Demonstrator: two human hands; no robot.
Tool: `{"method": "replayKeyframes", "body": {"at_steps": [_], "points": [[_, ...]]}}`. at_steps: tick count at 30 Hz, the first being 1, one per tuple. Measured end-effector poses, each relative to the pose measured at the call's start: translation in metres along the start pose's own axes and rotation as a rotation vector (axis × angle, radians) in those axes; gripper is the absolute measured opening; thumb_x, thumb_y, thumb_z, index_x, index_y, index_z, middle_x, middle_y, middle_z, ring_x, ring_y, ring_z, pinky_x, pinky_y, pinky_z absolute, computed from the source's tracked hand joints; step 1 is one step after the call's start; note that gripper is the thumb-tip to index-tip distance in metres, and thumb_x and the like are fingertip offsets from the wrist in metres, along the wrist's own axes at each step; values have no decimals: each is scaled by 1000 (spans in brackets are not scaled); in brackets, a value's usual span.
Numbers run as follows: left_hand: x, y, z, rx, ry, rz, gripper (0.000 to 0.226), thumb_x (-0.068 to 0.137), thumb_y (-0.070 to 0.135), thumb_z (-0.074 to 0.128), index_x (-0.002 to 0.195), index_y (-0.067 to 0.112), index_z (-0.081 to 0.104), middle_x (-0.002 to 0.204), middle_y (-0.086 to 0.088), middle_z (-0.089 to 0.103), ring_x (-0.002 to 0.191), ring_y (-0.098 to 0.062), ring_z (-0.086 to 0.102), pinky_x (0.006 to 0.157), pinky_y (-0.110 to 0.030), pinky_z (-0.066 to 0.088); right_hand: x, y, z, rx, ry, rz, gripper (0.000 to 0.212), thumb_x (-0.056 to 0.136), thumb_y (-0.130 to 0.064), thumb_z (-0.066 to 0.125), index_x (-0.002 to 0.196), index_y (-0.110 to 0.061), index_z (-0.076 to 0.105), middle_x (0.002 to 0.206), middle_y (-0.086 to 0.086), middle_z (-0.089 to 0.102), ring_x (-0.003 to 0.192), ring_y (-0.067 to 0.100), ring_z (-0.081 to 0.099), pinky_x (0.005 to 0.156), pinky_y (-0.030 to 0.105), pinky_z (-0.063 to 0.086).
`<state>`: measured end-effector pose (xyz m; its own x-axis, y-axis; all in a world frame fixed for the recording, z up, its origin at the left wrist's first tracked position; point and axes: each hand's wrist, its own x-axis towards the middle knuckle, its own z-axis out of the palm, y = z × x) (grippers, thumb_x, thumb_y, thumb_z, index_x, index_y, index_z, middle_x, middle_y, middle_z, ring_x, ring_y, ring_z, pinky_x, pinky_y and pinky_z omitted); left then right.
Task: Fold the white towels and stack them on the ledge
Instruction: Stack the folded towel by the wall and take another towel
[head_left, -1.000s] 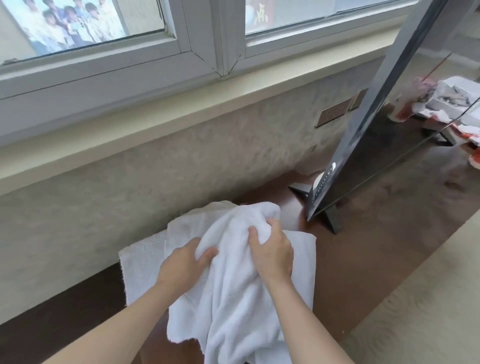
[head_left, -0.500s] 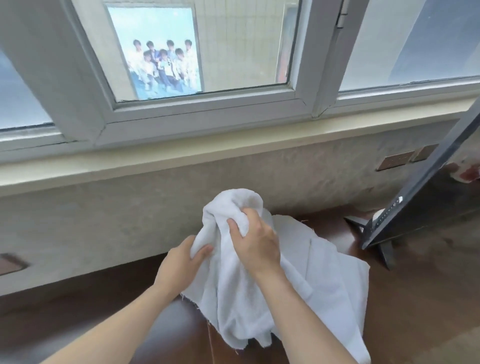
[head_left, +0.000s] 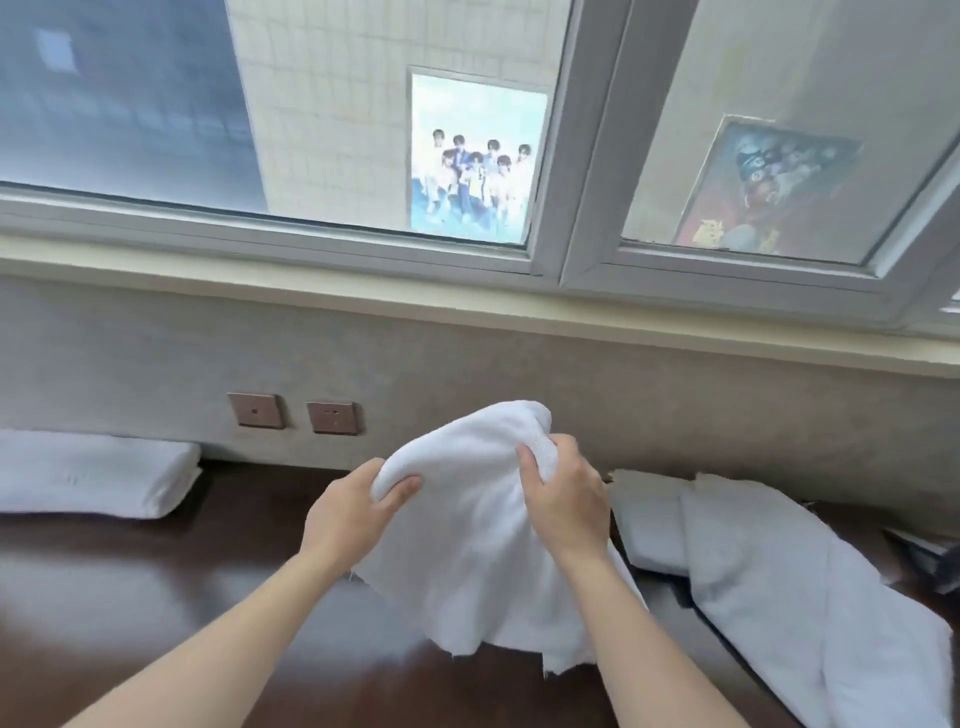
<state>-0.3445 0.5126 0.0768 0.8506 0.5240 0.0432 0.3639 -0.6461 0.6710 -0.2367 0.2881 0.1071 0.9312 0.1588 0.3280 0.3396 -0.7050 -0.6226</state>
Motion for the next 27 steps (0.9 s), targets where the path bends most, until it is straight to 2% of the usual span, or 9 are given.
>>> {"method": "replayKeyframes", "body": {"at_steps": [3, 8, 12, 14, 17, 19, 22, 27], "points": [[-6, -45, -37, 98, 43, -25, 56, 81, 80, 44, 79, 25, 53, 61, 5, 60, 60, -8, 57, 60, -36, 48, -23, -28, 44, -43, -100, 6, 44, 97, -55, 48, 121, -18, 55, 103, 1, 70, 96, 27, 65, 71, 34, 36], [-4, -111, -72, 136, -60, -88, 51, 83, 75, 53, 82, 24, 54, 67, 2, 62, 66, -14, 60, 65, -38, 50, -57, -59, 114, 9, -235, 131, 43, 96, -56, 48, 121, -21, 55, 109, 1, 69, 100, 27, 63, 79, 36, 44], [6, -156, -93, 180, -117, -140, 42, 82, 74, 57, 72, 35, 45, 64, 4, 59, 67, -13, 59, 57, -33, 44, -73, -78, 167, 30, -290, 163, 44, 97, -56, 48, 124, -22, 54, 111, 0, 69, 102, 27, 64, 79, 35, 41], [15, -176, -103, 245, -129, -171, 43, 83, 74, 56, 74, 33, 46, 67, 5, 60, 69, -11, 59, 57, -32, 43, -75, -89, 194, 35, -318, 181, 44, 96, -57, 48, 123, -23, 54, 105, -4, 67, 102, 25, 64, 74, 33, 37], [35, -206, -115, 403, -154, -209, 48, 82, 78, 50, 91, 31, 53, 77, 8, 63, 75, -12, 60, 63, -32, 48, -77, -104, 230, 70, -379, 219, 43, 95, -61, 46, 117, -24, 53, 93, -11, 60, 97, 20, 64, 70, 31, 38], [49, -227, -121, 526, -210, -217, 52, 81, 84, 42, 94, 34, 51, 78, 9, 61, 74, -14, 59, 60, -31, 46, -78, -111, 253, 66, -418, 235, 48, 96, -62, 44, 123, -24, 52, 106, -9, 66, 99, 17, 64, 73, 31, 45], [68, -257, -119, 666, -241, -220, 60, 78, 89, 31, 92, 34, 48, 74, 11, 58, 68, -13, 56, 55, -30, 38, -83, -117, 285, 60, -493, 237, 53, 97, -62, 43, 135, -24, 47, 127, -9, 61, 108, 15, 62, 81, 30, 49], [80, -305, -112, 750, -270, -251, 62, 85, 84, 30, 120, 38, 52, 112, 11, 67, 96, -19, 67, 68, -32, 43, -91, -119, 318, 145, -742, 323, 52, 100, -56, 42, 139, -21, 44, 134, -5, 57, 120, 15, 58, 93, 27, 46]]}}
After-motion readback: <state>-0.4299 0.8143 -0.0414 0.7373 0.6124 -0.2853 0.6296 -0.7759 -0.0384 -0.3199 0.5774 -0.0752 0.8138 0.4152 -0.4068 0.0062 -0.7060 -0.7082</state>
